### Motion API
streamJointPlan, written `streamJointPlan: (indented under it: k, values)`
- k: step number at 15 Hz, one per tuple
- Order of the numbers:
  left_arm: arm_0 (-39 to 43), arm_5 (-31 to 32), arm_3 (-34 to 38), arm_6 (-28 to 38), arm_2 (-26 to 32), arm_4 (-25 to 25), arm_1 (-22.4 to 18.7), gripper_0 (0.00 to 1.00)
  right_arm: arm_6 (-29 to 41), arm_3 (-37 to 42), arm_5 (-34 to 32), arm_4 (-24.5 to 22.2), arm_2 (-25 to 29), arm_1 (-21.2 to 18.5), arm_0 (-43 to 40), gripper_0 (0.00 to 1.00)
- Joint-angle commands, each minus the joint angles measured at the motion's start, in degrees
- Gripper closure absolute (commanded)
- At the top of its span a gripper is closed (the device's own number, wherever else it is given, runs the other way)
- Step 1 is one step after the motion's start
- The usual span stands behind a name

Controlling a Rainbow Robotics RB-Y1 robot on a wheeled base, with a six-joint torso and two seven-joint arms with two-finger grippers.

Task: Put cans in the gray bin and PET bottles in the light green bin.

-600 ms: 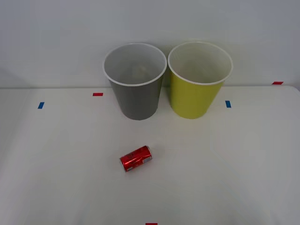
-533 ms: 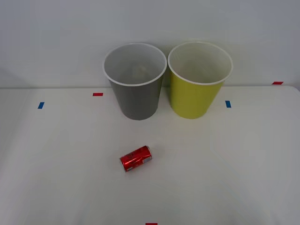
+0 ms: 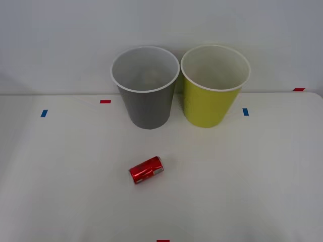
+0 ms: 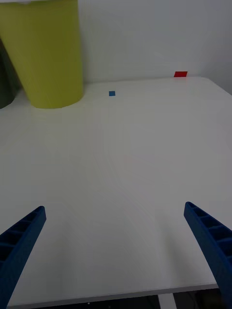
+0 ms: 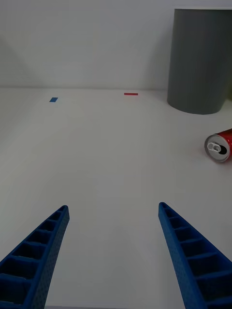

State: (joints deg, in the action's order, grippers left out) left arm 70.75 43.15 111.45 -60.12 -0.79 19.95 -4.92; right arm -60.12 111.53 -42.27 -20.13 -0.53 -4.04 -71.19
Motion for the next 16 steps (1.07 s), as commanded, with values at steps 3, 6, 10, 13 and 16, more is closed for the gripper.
streamJointPlan:
  k: [3,6,10,13,16]
  values:
    - [0.0,0.0,0.0,0.0,0.0,0.0,0.0,0.37,0.0,0.0,0.0,0.0,0.0,0.0,0.0,0.0]
    - [0.0,0.0,0.0,0.0,0.0,0.0,0.0,0.37,0.0,0.0,0.0,0.0,0.0,0.0,0.0,0.0]
    - [0.0,0.0,0.0,0.0,0.0,0.0,0.0,0.37,0.0,0.0,0.0,0.0,0.0,0.0,0.0,0.0]
    - [0.0,0.0,0.0,0.0,0.0,0.0,0.0,0.37,0.0,0.0,0.0,0.0,0.0,0.0,0.0,0.0]
    - [0.0,0.0,0.0,0.0,0.0,0.0,0.0,0.37,0.0,0.0,0.0,0.0,0.0,0.0,0.0,0.0]
